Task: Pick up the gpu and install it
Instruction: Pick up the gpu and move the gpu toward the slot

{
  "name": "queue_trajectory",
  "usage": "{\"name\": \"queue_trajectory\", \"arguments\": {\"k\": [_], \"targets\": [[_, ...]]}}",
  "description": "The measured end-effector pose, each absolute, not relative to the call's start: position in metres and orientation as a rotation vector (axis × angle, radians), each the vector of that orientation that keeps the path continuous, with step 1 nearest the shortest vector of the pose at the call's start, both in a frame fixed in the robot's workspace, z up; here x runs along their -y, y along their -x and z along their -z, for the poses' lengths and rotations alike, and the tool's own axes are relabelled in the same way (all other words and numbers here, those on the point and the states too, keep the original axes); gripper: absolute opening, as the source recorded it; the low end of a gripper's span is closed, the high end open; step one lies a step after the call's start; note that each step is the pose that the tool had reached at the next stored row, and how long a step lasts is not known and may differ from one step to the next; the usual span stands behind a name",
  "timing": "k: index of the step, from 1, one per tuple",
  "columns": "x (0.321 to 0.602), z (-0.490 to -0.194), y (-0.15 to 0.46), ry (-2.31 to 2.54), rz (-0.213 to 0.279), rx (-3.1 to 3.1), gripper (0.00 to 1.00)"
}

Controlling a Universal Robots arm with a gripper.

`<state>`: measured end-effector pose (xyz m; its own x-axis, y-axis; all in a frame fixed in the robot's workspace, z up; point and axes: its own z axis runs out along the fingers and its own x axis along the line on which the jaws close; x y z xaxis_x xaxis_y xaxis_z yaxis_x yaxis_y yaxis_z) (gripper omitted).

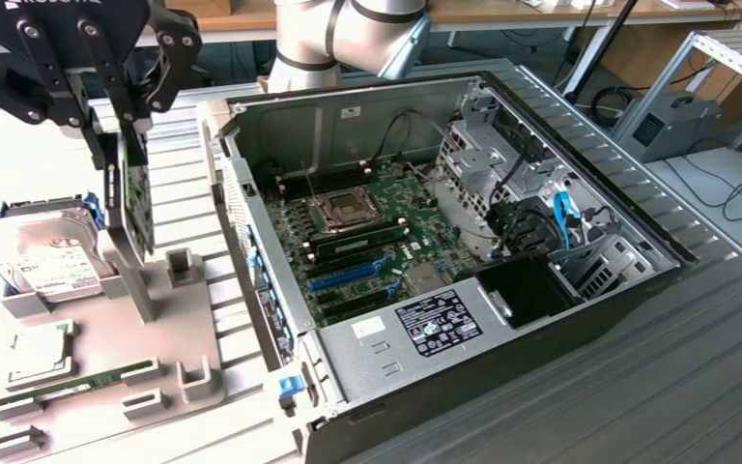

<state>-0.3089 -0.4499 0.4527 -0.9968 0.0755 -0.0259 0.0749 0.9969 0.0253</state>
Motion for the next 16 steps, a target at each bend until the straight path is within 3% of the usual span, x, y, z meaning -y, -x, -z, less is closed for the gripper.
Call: {"name": "queue_trajectory", "arguments": {"k": [16], "targets": [[0.4499, -0.4525, 0.3047, -0.117, -0.038, -3.112, 0.26]]}}
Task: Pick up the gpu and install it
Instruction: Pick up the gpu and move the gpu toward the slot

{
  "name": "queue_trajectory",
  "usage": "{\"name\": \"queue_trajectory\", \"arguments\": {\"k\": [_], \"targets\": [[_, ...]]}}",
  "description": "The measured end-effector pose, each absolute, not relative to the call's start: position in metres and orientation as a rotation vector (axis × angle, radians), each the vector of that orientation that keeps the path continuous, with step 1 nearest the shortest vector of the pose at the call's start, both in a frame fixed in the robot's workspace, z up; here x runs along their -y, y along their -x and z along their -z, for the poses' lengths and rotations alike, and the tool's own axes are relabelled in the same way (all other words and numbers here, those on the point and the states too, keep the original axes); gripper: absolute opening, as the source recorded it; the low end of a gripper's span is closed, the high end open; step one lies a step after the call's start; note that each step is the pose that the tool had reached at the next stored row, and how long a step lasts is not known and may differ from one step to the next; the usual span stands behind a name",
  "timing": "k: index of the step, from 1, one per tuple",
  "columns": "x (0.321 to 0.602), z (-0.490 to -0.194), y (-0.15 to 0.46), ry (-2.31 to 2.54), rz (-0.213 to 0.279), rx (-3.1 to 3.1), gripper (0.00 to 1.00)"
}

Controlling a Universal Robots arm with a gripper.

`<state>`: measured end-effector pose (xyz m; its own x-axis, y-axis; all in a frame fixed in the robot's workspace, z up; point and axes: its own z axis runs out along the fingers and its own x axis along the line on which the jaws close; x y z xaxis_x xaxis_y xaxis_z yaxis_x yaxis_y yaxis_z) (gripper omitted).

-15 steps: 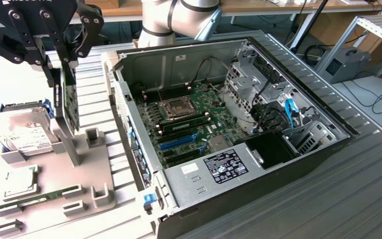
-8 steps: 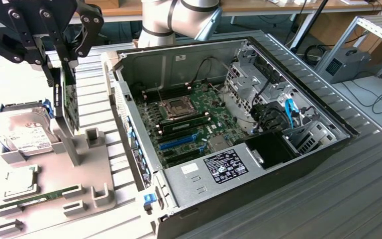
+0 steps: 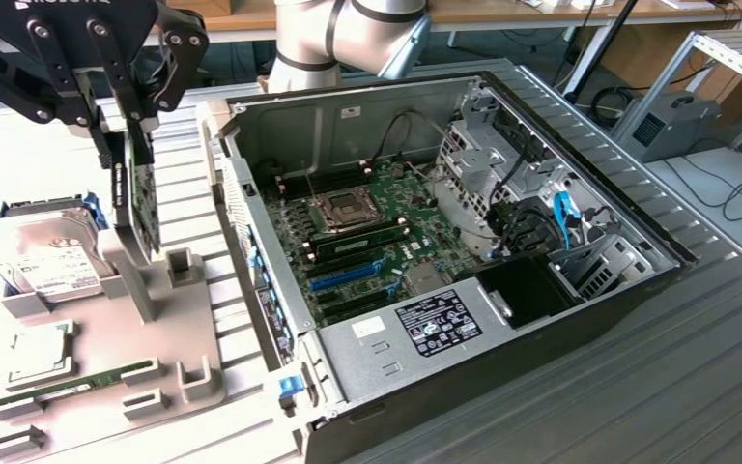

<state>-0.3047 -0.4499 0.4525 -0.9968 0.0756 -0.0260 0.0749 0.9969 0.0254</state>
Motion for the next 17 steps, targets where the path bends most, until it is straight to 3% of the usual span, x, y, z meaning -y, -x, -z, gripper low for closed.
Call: {"name": "queue_trajectory", "arguments": {"k": [17], "targets": [[0.4499, -0.4504, 0.2970, -0.117, -0.038, -3.112, 0.26]]}}
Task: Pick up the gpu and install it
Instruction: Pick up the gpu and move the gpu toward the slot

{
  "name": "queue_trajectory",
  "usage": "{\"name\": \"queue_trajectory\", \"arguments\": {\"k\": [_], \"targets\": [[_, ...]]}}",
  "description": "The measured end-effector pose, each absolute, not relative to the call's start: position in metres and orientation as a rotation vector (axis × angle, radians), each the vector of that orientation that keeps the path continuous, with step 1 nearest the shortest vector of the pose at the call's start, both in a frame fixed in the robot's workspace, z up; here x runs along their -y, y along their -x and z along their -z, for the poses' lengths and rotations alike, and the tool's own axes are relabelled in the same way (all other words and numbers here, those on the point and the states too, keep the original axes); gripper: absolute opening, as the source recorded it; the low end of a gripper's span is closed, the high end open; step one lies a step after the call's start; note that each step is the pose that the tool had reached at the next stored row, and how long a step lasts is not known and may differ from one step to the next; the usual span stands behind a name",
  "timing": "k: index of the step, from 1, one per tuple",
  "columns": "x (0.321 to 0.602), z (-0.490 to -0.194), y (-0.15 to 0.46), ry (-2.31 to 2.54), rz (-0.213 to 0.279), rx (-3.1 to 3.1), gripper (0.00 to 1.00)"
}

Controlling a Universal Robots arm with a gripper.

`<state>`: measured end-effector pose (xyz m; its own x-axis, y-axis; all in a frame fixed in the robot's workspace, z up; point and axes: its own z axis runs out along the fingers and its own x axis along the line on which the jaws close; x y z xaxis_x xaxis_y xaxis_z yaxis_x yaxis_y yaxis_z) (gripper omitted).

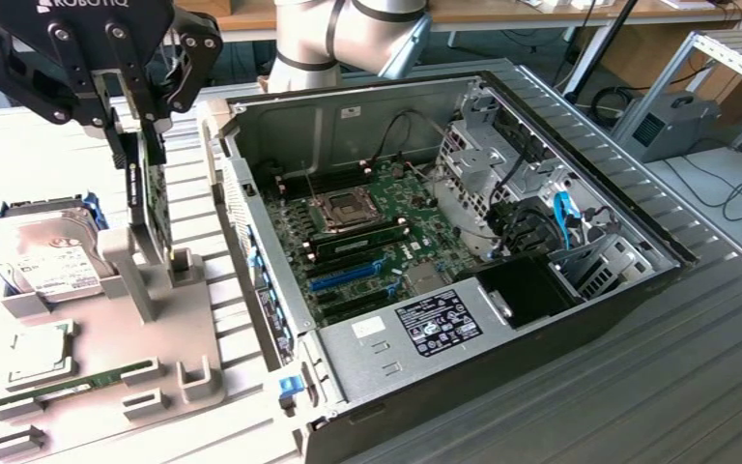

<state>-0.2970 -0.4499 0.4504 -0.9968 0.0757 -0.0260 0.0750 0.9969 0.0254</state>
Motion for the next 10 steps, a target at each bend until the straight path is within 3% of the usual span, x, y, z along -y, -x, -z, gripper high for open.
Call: {"name": "queue_trajectory", "arguments": {"k": [10], "targets": [[0.4499, -0.4492, 0.2951, -0.117, -0.038, -3.112, 0.26]]}}
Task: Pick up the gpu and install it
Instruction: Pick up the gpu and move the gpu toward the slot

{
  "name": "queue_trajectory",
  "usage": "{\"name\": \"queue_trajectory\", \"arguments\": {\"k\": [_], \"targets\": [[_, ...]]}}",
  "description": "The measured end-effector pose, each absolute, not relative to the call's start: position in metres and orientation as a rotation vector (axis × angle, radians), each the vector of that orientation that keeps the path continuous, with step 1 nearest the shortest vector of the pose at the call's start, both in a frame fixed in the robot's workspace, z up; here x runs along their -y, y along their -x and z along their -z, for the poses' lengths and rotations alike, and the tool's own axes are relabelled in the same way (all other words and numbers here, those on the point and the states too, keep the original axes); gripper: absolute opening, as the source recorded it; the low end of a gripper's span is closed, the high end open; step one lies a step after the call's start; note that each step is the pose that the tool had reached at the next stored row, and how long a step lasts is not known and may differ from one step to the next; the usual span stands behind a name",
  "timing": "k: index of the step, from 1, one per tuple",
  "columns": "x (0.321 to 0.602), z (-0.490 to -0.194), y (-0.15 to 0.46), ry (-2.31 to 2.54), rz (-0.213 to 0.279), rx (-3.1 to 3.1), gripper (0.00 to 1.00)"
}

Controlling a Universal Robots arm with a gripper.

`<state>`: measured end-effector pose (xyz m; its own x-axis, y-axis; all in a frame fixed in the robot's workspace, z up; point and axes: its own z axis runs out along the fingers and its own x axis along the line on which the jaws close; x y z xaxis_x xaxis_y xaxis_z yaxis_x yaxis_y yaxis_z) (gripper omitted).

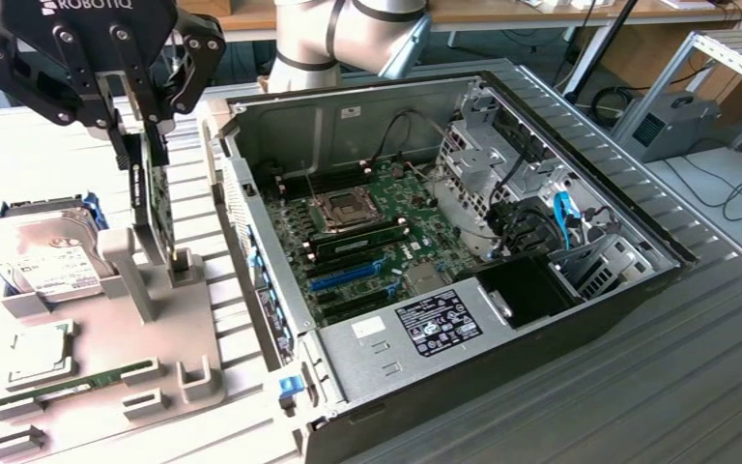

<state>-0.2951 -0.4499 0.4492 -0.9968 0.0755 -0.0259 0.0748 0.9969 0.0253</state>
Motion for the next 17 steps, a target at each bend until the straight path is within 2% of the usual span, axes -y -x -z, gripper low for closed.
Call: {"name": "queue_trajectory", "arguments": {"k": [17], "targets": [[0.4500, -0.4452, 0.2929, -0.117, -0.038, -3.112, 0.26]]}}
